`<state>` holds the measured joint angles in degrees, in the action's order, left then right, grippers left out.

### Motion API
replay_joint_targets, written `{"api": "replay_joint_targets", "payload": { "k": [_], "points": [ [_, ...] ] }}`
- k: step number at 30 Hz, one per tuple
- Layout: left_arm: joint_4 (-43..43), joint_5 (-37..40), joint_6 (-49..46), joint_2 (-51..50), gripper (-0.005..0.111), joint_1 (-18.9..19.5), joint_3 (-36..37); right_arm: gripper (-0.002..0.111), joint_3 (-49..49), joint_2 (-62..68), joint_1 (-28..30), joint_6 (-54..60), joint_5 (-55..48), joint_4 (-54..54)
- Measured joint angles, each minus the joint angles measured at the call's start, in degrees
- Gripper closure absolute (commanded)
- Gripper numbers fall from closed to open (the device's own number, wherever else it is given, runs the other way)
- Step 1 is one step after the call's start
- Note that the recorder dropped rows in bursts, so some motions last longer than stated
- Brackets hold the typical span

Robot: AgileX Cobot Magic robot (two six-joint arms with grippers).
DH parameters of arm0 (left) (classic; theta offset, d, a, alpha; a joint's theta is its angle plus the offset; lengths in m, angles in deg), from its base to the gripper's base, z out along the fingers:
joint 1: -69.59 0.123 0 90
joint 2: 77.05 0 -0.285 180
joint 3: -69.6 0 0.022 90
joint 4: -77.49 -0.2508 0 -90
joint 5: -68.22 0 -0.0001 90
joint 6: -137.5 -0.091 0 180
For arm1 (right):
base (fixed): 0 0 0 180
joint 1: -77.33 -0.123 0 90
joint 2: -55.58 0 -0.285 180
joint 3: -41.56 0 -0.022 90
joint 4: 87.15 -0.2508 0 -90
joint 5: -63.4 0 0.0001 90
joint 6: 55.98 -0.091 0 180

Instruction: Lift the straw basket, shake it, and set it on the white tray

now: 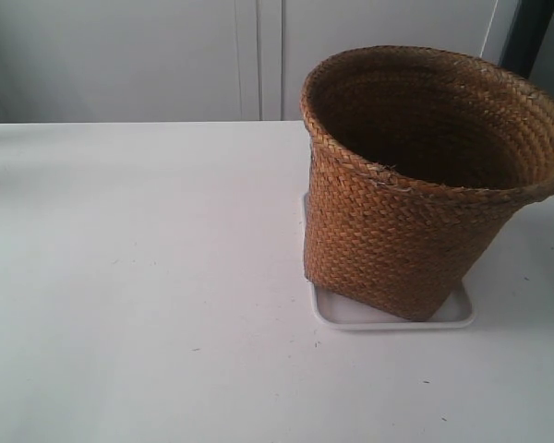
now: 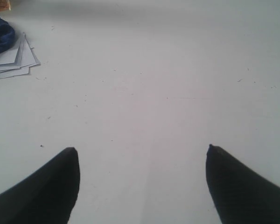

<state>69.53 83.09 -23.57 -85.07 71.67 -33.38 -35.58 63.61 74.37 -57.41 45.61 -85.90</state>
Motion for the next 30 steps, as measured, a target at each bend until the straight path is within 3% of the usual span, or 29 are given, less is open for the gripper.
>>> {"api": "replay_joint_targets", "payload": {
  "k": [30],
  "points": [
    [0.0, 0.0, 0.0, 0.0, 0.03, 0.0, 0.0, 0.056, 0.0, 0.0, 0.0, 0.0, -1.9, -0.1]
  ]
}}
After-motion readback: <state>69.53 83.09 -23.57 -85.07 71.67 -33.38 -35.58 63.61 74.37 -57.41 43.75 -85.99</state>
